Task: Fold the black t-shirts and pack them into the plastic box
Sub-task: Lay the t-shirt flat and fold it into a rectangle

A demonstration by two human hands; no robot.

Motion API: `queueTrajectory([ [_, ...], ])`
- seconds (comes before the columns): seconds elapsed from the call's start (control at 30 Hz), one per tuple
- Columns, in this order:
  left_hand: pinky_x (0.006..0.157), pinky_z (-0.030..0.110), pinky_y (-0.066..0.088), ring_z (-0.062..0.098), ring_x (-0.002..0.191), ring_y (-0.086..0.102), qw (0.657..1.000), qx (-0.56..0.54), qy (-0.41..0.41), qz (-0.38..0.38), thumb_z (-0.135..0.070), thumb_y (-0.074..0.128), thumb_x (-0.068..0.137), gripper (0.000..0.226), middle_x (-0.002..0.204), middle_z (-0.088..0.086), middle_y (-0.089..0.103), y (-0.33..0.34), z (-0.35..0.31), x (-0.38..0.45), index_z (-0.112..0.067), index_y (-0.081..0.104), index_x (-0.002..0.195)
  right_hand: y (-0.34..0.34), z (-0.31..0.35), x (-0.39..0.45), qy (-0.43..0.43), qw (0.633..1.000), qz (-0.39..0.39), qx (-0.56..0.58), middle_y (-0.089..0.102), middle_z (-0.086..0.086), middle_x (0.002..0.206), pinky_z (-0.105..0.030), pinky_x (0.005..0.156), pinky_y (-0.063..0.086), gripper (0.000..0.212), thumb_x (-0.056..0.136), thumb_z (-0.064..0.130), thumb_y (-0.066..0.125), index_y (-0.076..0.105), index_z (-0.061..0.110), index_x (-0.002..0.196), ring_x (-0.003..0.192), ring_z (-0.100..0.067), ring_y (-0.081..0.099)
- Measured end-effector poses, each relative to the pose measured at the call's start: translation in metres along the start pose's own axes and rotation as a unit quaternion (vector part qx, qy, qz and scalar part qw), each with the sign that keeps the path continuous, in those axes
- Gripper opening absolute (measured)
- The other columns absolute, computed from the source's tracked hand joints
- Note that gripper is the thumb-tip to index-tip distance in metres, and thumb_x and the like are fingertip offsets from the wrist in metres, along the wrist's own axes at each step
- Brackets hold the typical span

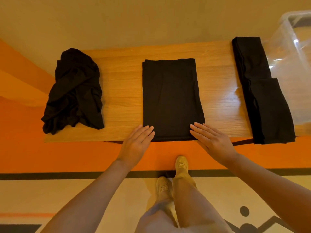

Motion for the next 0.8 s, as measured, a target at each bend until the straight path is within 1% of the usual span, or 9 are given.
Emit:
queueTrajectory([
  [0.07, 0.104, 0.044, 0.044, 0.025, 0.109, 0.065, 0.999, -0.024, 0.012, -0.031, -0.003, 0.067, 0.083, 0.022, 0.116, 0.016, 0.068, -0.005, -0.004, 0.0, -0.002, 0.072, 0.105, -0.004, 0.003, -0.003, -0.011, 1.0, -0.026, 0.011, 0.062, -0.01, 0.127, -0.04, 0.104, 0.043, 0.033, 0.091, 0.017, 0.048, 0.067, 0.009, 0.116, 0.123, -0.023, 0.055],
  [0.13, 0.104, 0.044, 0.045, 0.023, 0.108, 0.065, 0.998, -0.042, 0.013, -0.035, -0.008, 0.061, 0.087, 0.021, 0.115, 0.014, 0.068, -0.009, -0.006, -0.001, -0.002, 0.072, 0.103, -0.009, 0.006, -0.004, -0.006, 0.999, -0.038, 0.03, 0.067, -0.011, 0.12, -0.038, 0.099, 0.046, 0.03, 0.091, 0.019, 0.049, 0.07, 0.008, 0.109, 0.117, -0.023, 0.06],
  [0.27, 0.106, 0.042, 0.043, 0.02, 0.112, 0.062, 0.997, -0.069, -0.02, -0.032, -0.012, 0.055, 0.091, 0.023, 0.117, 0.012, 0.068, -0.013, -0.003, -0.007, -0.004, 0.071, 0.106, -0.02, 0.003, -0.005, 0.031, 0.997, -0.034, 0.07, 0.069, -0.012, 0.113, -0.032, 0.092, 0.05, 0.033, 0.092, 0.023, 0.049, 0.069, 0.005, 0.11, 0.11, -0.023, 0.064],
  [0.37, 0.106, 0.04, 0.043, 0.017, 0.109, 0.063, 0.994, -0.096, -0.039, -0.032, -0.011, 0.057, 0.089, 0.022, 0.112, 0.01, 0.069, -0.019, 0.002, -0.01, -0.005, 0.072, 0.105, -0.027, 0.0, -0.006, 0.039, 0.995, -0.017, 0.086, 0.069, -0.011, 0.11, -0.029, 0.089, 0.05, 0.033, 0.092, 0.024, 0.049, 0.069, 0.005, 0.109, 0.107, -0.023, 0.065],
  [0.5, 0.095, 0.039, 0.048, 0.015, 0.104, 0.061, 0.973, -0.188, -0.123, -0.045, -0.015, 0.056, 0.088, 0.022, 0.103, 0.005, 0.07, -0.03, 0.005, -0.012, -0.006, 0.071, 0.102, -0.036, -0.001, -0.003, 0.08, 0.982, -0.008, 0.169, 0.069, -0.005, 0.105, -0.026, 0.083, 0.055, 0.025, 0.087, 0.013, 0.066, 0.068, 0.01, 0.111, 0.096, -0.011, 0.064],
  [0.57, 0.091, 0.036, 0.049, 0.012, 0.102, 0.06, 0.958, -0.23, -0.164, -0.06, -0.019, 0.054, 0.088, 0.024, 0.1, 0.003, 0.069, -0.037, 0.004, -0.013, -0.007, 0.071, 0.1, -0.043, -0.001, -0.001, 0.115, 0.968, -0.007, 0.223, 0.067, 0.003, 0.102, -0.018, 0.081, 0.054, 0.03, 0.084, 0.009, 0.07, 0.066, 0.017, 0.113, 0.092, -0.002, 0.062],
  [0.67, 0.087, 0.028, 0.048, 0.007, 0.099, 0.059, 0.931, -0.285, -0.214, -0.082, -0.025, 0.055, 0.087, 0.023, 0.098, -0.004, 0.067, -0.049, 0.005, -0.011, -0.012, 0.071, 0.098, -0.052, -0.002, 0.001, 0.205, 0.926, -0.017, 0.318, 0.067, 0.012, 0.099, -0.015, 0.084, 0.051, 0.031, 0.084, 0.01, 0.07, 0.064, 0.025, 0.11, 0.094, -0.001, 0.063],
  [0.73, 0.088, 0.024, 0.048, 0.005, 0.1, 0.06, 0.908, -0.32, -0.256, -0.09, -0.029, 0.058, 0.087, 0.021, 0.1, -0.008, 0.067, -0.057, 0.009, -0.005, -0.019, 0.07, 0.1, -0.058, -0.005, 0.006, 0.267, 0.889, -0.021, 0.372, 0.068, 0.011, 0.096, -0.015, 0.084, 0.051, 0.025, 0.085, 0.012, 0.069, 0.066, 0.027, 0.106, 0.094, -0.002, 0.064],
  [0.8, 0.088, 0.022, 0.048, 0.006, 0.102, 0.061, 0.879, -0.356, -0.302, -0.094, -0.025, 0.064, 0.089, 0.014, 0.102, -0.006, 0.068, -0.063, 0.014, 0.007, -0.021, 0.069, 0.102, -0.064, -0.009, 0.017, 0.305, 0.857, -0.033, 0.414, 0.069, 0.006, 0.093, -0.016, 0.083, 0.051, 0.021, 0.085, 0.012, 0.067, 0.067, 0.028, 0.099, 0.09, -0.005, 0.065],
])
Point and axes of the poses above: each hand's wrist, its own x-axis towards the middle knuckle, its own y-axis out of the palm, z = x × y, the point moved 3 cm from there along x, towards the middle knuckle
